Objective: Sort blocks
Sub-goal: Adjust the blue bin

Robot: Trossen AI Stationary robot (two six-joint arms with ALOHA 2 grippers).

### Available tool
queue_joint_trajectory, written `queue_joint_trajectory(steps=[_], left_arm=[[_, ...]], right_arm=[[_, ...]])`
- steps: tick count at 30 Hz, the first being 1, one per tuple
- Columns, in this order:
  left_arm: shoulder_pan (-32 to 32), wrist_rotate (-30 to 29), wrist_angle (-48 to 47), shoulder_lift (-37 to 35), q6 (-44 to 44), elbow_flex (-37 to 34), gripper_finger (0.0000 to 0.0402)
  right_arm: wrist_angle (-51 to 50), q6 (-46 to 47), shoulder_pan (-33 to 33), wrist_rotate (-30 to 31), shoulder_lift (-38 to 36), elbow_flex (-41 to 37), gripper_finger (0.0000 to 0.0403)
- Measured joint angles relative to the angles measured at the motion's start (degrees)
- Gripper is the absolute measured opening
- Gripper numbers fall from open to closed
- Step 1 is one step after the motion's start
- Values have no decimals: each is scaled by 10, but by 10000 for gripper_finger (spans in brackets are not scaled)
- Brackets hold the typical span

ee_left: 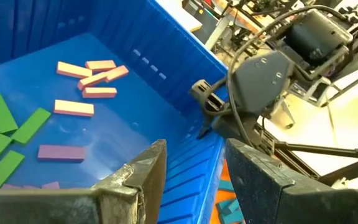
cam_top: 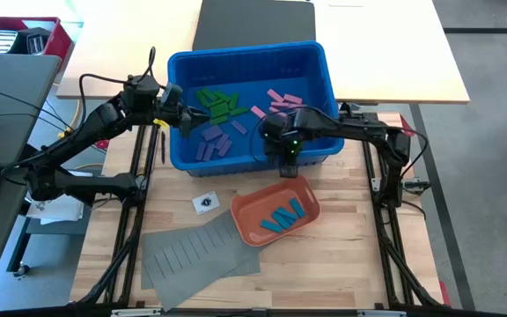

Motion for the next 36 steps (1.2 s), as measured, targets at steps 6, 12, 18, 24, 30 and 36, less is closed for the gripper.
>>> queue_joint_trajectory(steps=[6,12,18,24,30,36], left_arm=[[0,-1,0,0,-13,0,158],[0,-2,10,0,-20,0,158],[0,-2,41,0,-29,0,158],[0,-1,43,0,-29,0,158],[0,-1,43,0,-29,0,158],[0,-1,43,0,-30,0,158]], right_arm=[[-38,-49,8,51,-2,67,64],[-100,-56,-14,23,2,174,59],[-147,-85,-48,0,3,230,59],[-161,-97,-55,3,3,249,59],[-170,-107,-57,4,3,265,59],[-178,-108,-58,12,3,265,59]])
